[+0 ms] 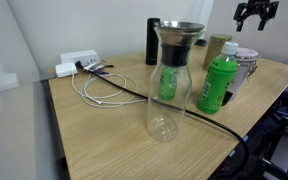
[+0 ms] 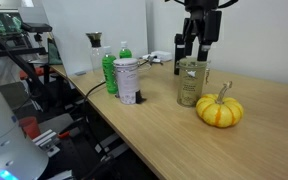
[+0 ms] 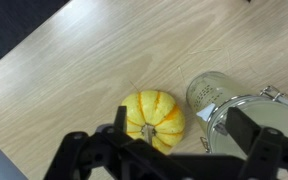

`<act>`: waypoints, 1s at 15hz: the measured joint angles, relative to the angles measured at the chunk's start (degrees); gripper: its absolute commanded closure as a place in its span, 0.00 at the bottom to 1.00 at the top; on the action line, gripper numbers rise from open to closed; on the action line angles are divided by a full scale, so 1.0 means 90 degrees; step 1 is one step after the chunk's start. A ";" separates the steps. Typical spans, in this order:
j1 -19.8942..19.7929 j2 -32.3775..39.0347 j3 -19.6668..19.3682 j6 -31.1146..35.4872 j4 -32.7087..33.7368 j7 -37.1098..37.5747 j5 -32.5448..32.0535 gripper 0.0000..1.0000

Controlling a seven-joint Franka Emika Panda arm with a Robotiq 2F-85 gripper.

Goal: Move the pumpkin to the left

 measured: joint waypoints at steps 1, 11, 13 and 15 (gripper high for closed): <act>-0.0001 -0.0004 0.0001 0.0000 0.0000 0.0000 0.0000 0.00; -0.0078 0.0153 -0.0136 0.0303 0.0347 0.0872 0.0101 0.00; -0.0132 0.0364 -0.0220 0.0379 0.0530 0.1303 0.0176 0.00; -0.0177 0.0673 -0.0288 0.0389 0.0700 0.1613 0.0393 0.00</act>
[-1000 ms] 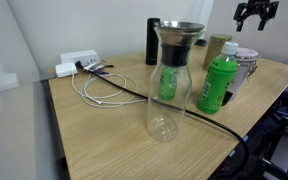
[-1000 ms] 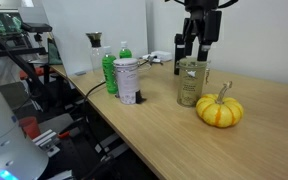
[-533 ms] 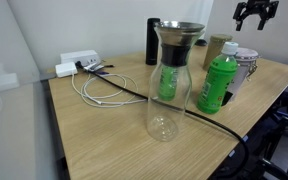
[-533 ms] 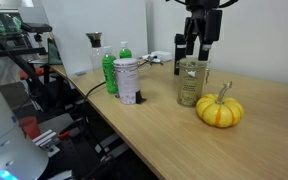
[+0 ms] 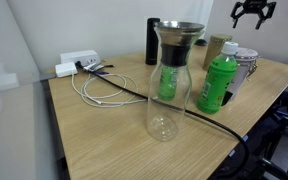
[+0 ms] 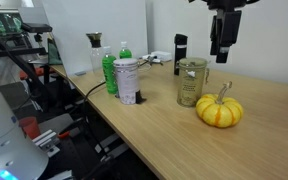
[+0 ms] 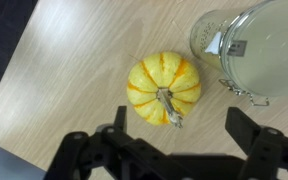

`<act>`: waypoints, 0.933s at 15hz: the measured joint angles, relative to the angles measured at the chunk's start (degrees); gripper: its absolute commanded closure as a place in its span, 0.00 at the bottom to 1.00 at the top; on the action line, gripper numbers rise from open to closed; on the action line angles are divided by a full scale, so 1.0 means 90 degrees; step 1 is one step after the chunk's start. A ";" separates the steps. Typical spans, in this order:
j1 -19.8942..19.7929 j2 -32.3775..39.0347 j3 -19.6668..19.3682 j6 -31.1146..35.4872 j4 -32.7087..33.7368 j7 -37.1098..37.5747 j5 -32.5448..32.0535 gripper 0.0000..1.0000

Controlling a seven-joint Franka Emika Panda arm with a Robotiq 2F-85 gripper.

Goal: Move the pumpkin to the left

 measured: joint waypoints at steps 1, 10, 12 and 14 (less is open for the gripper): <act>-0.0012 0.0180 -0.0024 0.0004 0.0079 0.0076 0.0181 0.00; -0.0034 0.1443 -0.0162 0.0285 0.0609 0.0354 0.1050 0.00; -0.0035 0.1592 -0.0189 0.0423 0.0635 0.0424 0.1050 0.00; -0.0022 0.1724 -0.0188 0.0452 0.0686 0.0486 0.1050 0.00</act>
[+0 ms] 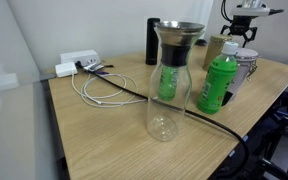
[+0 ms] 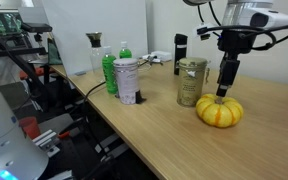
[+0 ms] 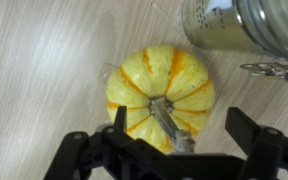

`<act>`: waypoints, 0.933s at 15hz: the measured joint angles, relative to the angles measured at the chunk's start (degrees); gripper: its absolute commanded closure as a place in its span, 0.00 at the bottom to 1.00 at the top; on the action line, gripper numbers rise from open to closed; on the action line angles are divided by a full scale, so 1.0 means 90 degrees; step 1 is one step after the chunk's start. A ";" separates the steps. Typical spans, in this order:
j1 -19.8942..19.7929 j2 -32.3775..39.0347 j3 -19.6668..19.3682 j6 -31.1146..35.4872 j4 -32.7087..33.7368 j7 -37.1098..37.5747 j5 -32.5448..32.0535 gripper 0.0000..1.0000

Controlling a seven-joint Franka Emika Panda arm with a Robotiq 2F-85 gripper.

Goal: Move the pumpkin to the left

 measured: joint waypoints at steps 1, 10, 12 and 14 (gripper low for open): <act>0.0009 0.0054 0.0003 0.0001 0.0033 0.0027 0.0000 0.00; 0.0020 0.0370 0.0001 0.0219 0.0230 0.0283 -0.0001 0.00; 0.0020 0.0420 -0.0005 0.0221 0.0234 0.0329 -0.0001 0.00; 0.0020 0.0425 -0.0008 0.0221 0.0235 0.0360 -0.0001 0.00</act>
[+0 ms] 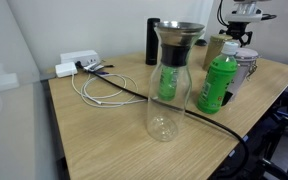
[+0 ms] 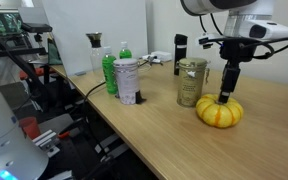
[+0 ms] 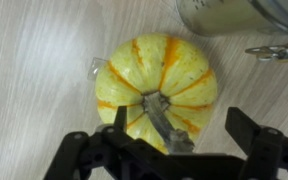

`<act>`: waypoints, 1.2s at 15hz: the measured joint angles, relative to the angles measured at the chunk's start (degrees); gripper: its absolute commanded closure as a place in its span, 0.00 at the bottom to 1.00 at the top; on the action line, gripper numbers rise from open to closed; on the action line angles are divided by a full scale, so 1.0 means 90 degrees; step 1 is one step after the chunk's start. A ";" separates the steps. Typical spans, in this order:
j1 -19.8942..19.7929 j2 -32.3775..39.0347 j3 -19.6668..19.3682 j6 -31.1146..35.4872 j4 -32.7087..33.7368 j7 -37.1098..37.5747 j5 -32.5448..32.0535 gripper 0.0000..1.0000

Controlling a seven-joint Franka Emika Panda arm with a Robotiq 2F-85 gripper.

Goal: Move the pumpkin to the left

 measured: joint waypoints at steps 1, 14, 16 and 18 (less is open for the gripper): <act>0.0000 0.0000 0.0000 0.0000 0.0000 0.0010 0.0000 0.00; 0.0006 0.0002 0.0000 -0.0016 -0.0044 0.0166 -0.0008 0.34; 0.0009 0.0004 0.0000 -0.0016 -0.0058 0.0169 -0.0008 0.48; 0.0010 0.0003 0.0000 -0.0015 -0.0068 0.0176 -0.0008 0.62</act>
